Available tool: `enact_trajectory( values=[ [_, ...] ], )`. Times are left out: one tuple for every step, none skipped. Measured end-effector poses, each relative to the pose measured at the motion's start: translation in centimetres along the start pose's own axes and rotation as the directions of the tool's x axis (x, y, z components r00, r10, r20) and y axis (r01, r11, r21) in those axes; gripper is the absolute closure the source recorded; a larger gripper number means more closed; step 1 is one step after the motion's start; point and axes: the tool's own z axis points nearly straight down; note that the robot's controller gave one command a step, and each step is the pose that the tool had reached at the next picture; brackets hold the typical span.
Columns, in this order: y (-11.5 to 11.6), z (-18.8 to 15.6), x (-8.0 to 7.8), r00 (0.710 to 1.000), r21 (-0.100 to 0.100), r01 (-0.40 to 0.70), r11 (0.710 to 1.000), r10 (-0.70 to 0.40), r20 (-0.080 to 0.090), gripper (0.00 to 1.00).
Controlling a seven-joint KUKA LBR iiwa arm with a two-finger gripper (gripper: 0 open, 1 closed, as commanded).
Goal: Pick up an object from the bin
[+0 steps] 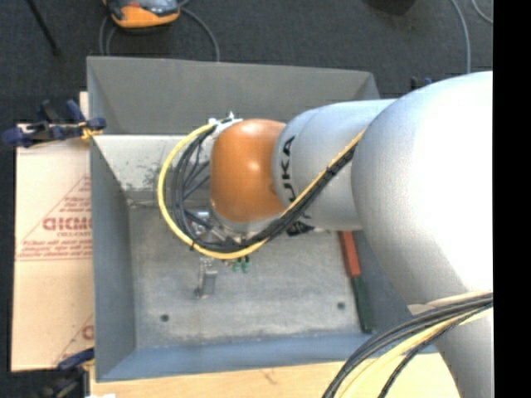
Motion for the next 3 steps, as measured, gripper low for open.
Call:
enact_trajectory(
  values=[
    [-2.0,-0.1,-2.4,0.999,-0.002,-0.037,0.999,0.037,0.002,0.0],
    [-0.9,0.1,-5.1,0.998,-0.001,-0.058,0.998,0.058,0.001,0.0],
    [-3.2,0.2,-6.4,0.999,-0.001,-0.051,0.999,0.051,0.002,0.0]
  ],
)
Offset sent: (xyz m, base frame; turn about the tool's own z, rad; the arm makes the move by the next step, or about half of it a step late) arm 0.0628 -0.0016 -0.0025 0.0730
